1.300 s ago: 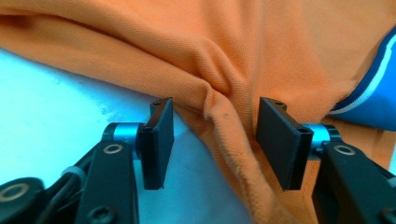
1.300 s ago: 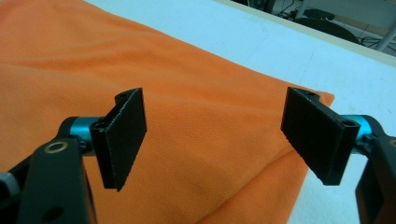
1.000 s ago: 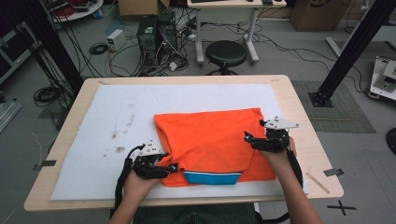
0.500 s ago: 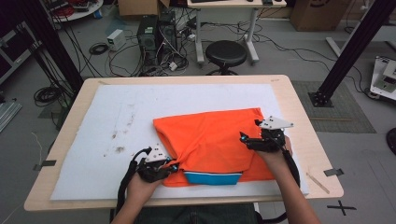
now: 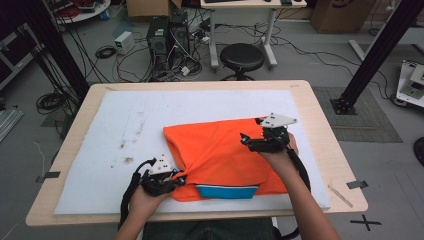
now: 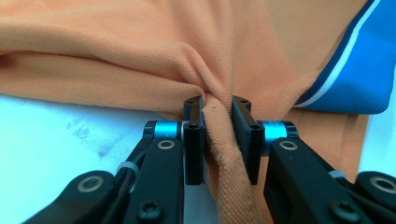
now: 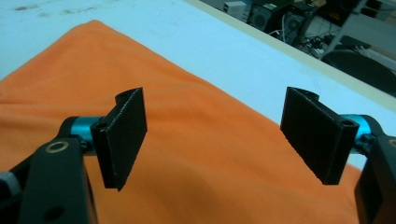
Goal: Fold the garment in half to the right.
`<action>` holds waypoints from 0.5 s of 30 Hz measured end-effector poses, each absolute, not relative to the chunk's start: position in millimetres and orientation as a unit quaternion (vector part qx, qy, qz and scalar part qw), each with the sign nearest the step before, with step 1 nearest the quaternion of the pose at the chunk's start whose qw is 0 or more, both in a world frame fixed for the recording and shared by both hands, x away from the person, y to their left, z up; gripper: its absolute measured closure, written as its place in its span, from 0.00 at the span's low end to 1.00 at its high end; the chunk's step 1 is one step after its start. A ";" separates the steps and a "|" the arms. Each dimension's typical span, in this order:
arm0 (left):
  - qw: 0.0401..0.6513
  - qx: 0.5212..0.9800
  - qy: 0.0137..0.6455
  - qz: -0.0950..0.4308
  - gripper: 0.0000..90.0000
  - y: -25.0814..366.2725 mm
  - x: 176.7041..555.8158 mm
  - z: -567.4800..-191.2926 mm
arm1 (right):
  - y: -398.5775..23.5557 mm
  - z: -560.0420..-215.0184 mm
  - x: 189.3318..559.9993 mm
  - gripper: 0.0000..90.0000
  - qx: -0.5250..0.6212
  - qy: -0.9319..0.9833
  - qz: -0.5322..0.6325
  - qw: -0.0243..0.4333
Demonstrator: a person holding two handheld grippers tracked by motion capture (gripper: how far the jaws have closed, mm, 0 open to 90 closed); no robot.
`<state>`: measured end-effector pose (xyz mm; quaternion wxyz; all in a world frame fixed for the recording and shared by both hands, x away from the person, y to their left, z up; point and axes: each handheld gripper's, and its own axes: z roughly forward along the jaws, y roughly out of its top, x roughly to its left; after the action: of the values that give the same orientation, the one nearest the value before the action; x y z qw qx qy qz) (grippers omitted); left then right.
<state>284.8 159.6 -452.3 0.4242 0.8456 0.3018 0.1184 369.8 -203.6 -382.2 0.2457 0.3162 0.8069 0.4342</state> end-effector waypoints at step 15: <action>0.424 0.846 0.301 0.120 0.84 158.9 285.1 -453.0 | -157.1 -365.0 404.4 0.26 0.293 0.830 0.421 0.217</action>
<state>285.1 158.9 -453.0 0.4239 0.8457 0.3011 0.1202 404.4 -157.1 -365.0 0.2174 0.2934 0.8303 0.4210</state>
